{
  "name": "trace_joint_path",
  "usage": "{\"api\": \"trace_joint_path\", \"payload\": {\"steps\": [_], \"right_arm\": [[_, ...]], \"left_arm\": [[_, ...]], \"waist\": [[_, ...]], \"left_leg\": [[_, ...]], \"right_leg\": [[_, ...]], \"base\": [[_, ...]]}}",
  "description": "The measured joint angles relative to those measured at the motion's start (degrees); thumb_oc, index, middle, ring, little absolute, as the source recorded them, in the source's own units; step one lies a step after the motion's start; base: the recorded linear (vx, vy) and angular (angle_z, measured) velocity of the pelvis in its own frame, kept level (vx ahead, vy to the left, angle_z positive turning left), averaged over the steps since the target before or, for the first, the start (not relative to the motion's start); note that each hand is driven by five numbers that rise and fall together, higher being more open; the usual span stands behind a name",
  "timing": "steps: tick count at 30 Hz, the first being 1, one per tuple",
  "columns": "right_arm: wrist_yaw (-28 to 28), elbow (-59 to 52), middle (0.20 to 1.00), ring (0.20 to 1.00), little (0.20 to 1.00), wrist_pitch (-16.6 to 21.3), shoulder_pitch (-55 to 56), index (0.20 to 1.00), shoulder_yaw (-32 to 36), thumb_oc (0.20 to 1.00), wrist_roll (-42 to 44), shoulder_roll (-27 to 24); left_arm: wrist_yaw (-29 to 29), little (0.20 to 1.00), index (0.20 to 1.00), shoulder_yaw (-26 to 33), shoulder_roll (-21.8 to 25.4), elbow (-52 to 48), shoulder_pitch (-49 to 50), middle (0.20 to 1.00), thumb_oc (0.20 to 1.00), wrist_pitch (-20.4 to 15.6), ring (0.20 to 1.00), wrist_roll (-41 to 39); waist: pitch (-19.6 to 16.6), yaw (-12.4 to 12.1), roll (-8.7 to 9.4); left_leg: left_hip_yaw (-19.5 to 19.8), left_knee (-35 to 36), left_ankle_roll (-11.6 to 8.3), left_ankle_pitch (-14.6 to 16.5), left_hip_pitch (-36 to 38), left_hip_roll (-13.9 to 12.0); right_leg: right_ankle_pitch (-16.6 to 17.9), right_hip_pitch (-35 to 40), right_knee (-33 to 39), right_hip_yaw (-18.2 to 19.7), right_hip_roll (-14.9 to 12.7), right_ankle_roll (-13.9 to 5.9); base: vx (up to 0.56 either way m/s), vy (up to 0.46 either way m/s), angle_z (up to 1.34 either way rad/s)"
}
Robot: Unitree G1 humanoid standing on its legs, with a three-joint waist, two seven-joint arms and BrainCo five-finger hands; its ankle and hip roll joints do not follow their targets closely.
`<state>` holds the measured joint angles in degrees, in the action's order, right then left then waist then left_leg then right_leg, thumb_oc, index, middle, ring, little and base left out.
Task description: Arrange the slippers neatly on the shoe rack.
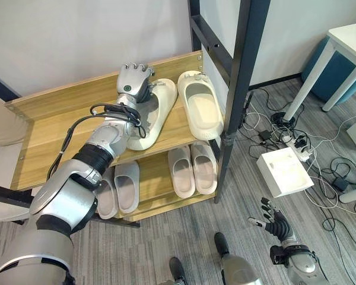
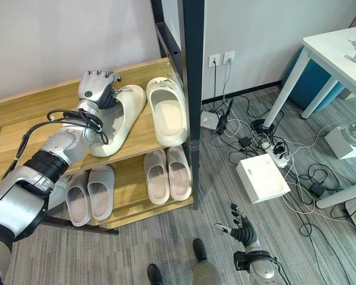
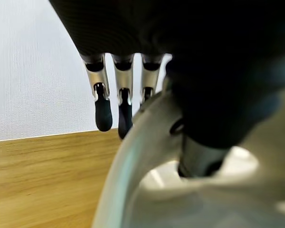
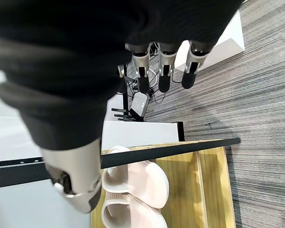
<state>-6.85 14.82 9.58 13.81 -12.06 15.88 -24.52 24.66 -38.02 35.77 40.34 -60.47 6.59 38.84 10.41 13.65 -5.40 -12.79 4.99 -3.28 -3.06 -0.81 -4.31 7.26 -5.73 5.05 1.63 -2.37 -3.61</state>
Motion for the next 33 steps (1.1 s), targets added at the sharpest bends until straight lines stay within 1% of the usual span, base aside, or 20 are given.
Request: {"api": "trace_joint_path", "payload": {"steps": [1,3,6,7,8,11,13,15,17,18,20,21,22,23,25,26,28,31,32,33], "right_arm": [[0.01,0.0,1.0,1.0,1.0,-0.04,-0.2,1.0,-0.46,1.0,0.0,-0.03],[0.07,-0.02,1.0,1.0,1.0,-0.05,-0.12,1.0,-0.79,1.0,-0.01,0.08],[0.09,-0.04,1.0,1.0,1.0,-0.09,-0.8,1.0,-0.71,1.0,-0.01,0.09],[0.1,-0.04,1.0,1.0,1.0,-0.09,-0.81,1.0,-0.68,1.0,-0.01,0.1],[0.11,-0.04,1.0,1.0,1.0,-0.16,-1.03,1.0,-0.64,1.0,-0.01,0.11],[0.17,-0.03,1.0,1.0,1.0,-1.16,-1.42,1.0,-0.64,1.0,-0.04,0.33],[0.15,0.04,1.0,1.0,1.0,-1.57,-2.0,1.0,-0.71,1.0,-0.1,0.8],[0.12,0.11,1.0,1.0,1.0,-2.42,-2.79,1.0,-0.73,1.0,-0.15,1.72],[0.12,0.55,1.0,1.0,1.0,-2.64,-3.3,1.0,-0.73,1.0,-0.26,2.69],[0.15,0.56,1.0,1.0,1.0,-2.84,-3.81,1.0,-0.83,1.0,-0.36,2.96],[0.11,1.31,1.0,1.0,1.0,-4.06,-4.23,1.0,-0.93,1.0,-1.29,3.88],[0.1,1.75,1.0,1.0,1.0,-4.56,-4.52,1.0,-0.98,1.0,-1.29,4.09],[0.1,2.45,1.0,1.0,1.0,-4.9,-4.92,1.0,-0.98,1.0,-1.29,4.18],[0.02,2.85,1.0,1.0,1.0,-5.27,-6.19,1.0,-1.07,1.0,-1.26,4.15],[-0.16,4.11,1.0,1.0,1.0,-6.92,-9.31,1.0,-1.31,1.0,-1.05,3.86],[-0.3,7.54,1.0,1.0,1.0,-7.64,-15.03,1.0,-3.73,1.0,-0.69,3.13],[-0.3,7.23,1.0,1.0,1.0,-7.83,-16.64,1.0,-4.69,1.0,-0.02,3.18],[0.02,6.05,1.0,1.0,1.0,-8.96,-16.13,1.0,-5.46,1.0,1.26,3.21],[0.01,6.05,1.0,1.0,1.0,-9.03,-15.65,1.0,-5.42,1.0,1.34,3.18],[-0.13,6.04,1.0,1.0,1.0,-10.18,-14.74,1.0,-5.71,1.0,1.82,3.4]], "left_arm": [[-0.35,1.0,1.0,1.23,0.07,-2.21,0.77,1.0,1.0,0.08,1.0,-0.46],[-0.45,1.0,1.0,4.77,0.08,-11.06,4.14,1.0,1.0,0.03,1.0,-1.73],[-0.75,1.0,1.0,9.74,0.08,-21.82,11.21,1.0,1.0,-0.36,1.0,-1.73],[-0.97,1.0,1.0,10.75,0.08,-23.99,13.01,1.0,1.0,-0.73,1.0,-1.73],[-1.21,1.0,1.0,11.72,0.14,-25.74,14.55,1.0,1.0,-1.13,1.0,-1.76],[-2.3,1.0,1.0,14.3,0.88,-29.06,18.57,1.0,1.0,-2.13,1.0,-2.56],[-2.73,1.0,1.0,17.43,0.83,-32.16,22.65,1.0,1.0,-3.49,1.0,-5.03],[-3.23,1.0,1.0,19.86,0.54,-34.61,27.21,1.0,1.0,-4.97,1.0,-8.76],[-4.44,1.0,1.0,22.44,-1.11,-36.04,32.35,1.0,1.0,-6.59,1.0,-14.28],[-4.95,1.0,1.0,22.45,-1.79,-35.78,33.99,1.0,1.0,-6.84,1.0,-16.97],[-6.48,1.0,1.0,23.04,-5.92,-35.71,39.21,1.0,1.0,-7.83,1.0,-25.25],[-7.53,1.0,1.0,22.27,-7.49,-35.24,40.97,1.0,1.0,-7.77,1.0,-29.15],[-8.77,1.0,1.0,21.67,-7.49,-35.13,41.43,1.0,1.0,-7.75,1.0,-31.54],[-9.32,1.0,1.0,21.33,-7.77,-35.24,41.57,1.0,1.0,-8.21,1.0,-34.33],[-10.06,1.0,1.0,20.91,-10.13,-35.55,42.43,1.0,1.0,-9.98,1.0,-46.54],[-13.12,1.0,1.0,15.78,-8.66,-37.27,42.15,1.0,1.0,-11.01,1.0,-56.44],[-15.0,1.0,1.0,14.3,-8.86,-37.74,42.35,1.0,1.0,-10.78,1.0,-60.69],[-18.34,1.0,1.0,12.25,-11.42,-40.37,42.36,1.0,1.0,-9.27,1.0,-74.49],[-19.15,1.0,1.0,11.66,-11.62,-40.39,42.17,1.0,1.0,-9.23,1.0,-75.91],[-19.66,1.0,1.0,10.66,-15.0,-40.31,41.4,1.0,1.0,-7.99,1.0,-80.54]], "waist": [[0.0,-0.25,-0.01],[0.0,-0.47,0.0],[0.01,-1.9,0.02],[0.0,-2.1,0.07],[0.0,-3.14,0.11],[0.0,-4.86,0.21],[-0.1,-5.94,0.39],[-0.21,-6.38,0.6],[-0.3,-6.6,0.75],[-0.33,-7.1,0.82],[-0.5,-7.45,1.05],[-0.58,-7.56,1.22],[-0.68,-7.68,1.57],[-0.88,-8.45,1.65],[-1.79,-8.64,1.74],[-3.24,-8.82,2.02],[-4.04,-9.77,1.76],[-4.19,-9.63,1.69],[-4.31,-9.5,1.64],[-4.59,-8.37,1.72]], "left_leg": [[0.48,-0.01,0.01,-0.01,0.01,0.01],[1.78,-0.11,0.03,-0.04,0.11,-0.01],[2.63,-0.05,0.05,0.01,1.02,-0.01],[3.07,-0.04,0.03,0.0,1.03,-0.02],[3.53,-0.02,0.02,-0.01,1.05,-0.03],[4.79,-0.09,-0.03,-0.12,1.03,-0.02],[5.45,-0.1,-0.02,-0.2,1.05,0.02],[5.74,-0.15,-0.01,-0.26,1.02,0.03],[6.0,-0.36,-0.01,-0.28,1.1,0.07],[6.08,-0.36,0.04,-0.34,1.06,0.08],[6.14,-0.36,0.11,-0.4,1.68,0.24],[6.17,-0.36,0.14,-0.37,2.0,0.32],[6.24,-0.36,0.15,-0.37,1.87,0.4],[6.33,-0.36,0.2,-0.39,1.83,0.55],[6.91,-0.35,0.44,-0.31,2.0,0.91],[7.5,-0.34,0.5,-0.32,1.99,1.05],[7.5,-0.35,0.53,-0.3,2.0,1.1],[7.37,-0.35,0.71,-0.38,2.41,1.43],[7.2,-0.35,0.78,-0.34,2.42,1.49],[6.98,-0.36,0.87,-0.27,2.45,1.68]], "right_leg": [[0.48,0.2,-0.14,-0.32,-0.01,0.67],[0.47,0.96,-0.3,-1.8,-0.05,0.67],[0.05,2.19,-0.29,-2.61,-0.13,0.66],[-0.27,2.56,-0.19,-3.25,-0.19,0.64],[-0.31,2.69,-0.08,-3.5,-0.19,0.64],[-0.53,3.29,0.0,-4.79,-0.25,0.79],[-1.06,3.5,0.0,-5.12,-0.27,0.26],[-1.0,3.62,-0.01,-5.45,-0.28,0.38],[-0.89,3.82,0.0,-5.76,-0.37,0.55],[-0.91,3.96,-0.08,-6.06,-0.45,0.55],[-0.98,4.65,-0.27,-6.21,-0.6,0.51],[-1.06,4.95,0.03,-6.24,-0.7,0.55],[-1.13,4.9,0.02,-6.35,-0.81,0.54],[-1.17,4.99,-0.08,-6.54,-0.94,0.49],[-1.45,5.29,0.01,-6.66,-1.23,0.08],[-2.08,5.32,0.03,-6.61,-1.3,-0.51],[-2.1,5.37,0.03,-6.58,-1.34,-0.46],[-2.08,5.44,0.02,-6.42,-1.66,-0.47],[-2.06,5.44,0.02,-6.42,-1.75,-0.49],[-2.06,5.23,0.02,-6.31,-1.93,-0.66]], "base": [[-0.01,-0.007,0.17],[-0.01,-0.001,0.27],[-0.01,0.004,0.17],[-0.02,0.01,0.26],[-0.02,0.006,0.2],[-0.02,0.008,0.21],[-0.02,0.015,0.14],[-0.01,0.023,0.07],[0.01,0.017,0.09],[0.01,0.024,0.09],[0.0,0.011,0.06],[-0.01,0.024,0.05],[-0.01,0.023,0.05],[-0.01,0.043,0.02],[0.0,0.027,0.11],[0.0,0.032,0.21],[0.01,0.037,0.06],[0.0,0.001,-0.02],[0.01,0.003,-0.12],[0.01,0.002,-0.12]]}}
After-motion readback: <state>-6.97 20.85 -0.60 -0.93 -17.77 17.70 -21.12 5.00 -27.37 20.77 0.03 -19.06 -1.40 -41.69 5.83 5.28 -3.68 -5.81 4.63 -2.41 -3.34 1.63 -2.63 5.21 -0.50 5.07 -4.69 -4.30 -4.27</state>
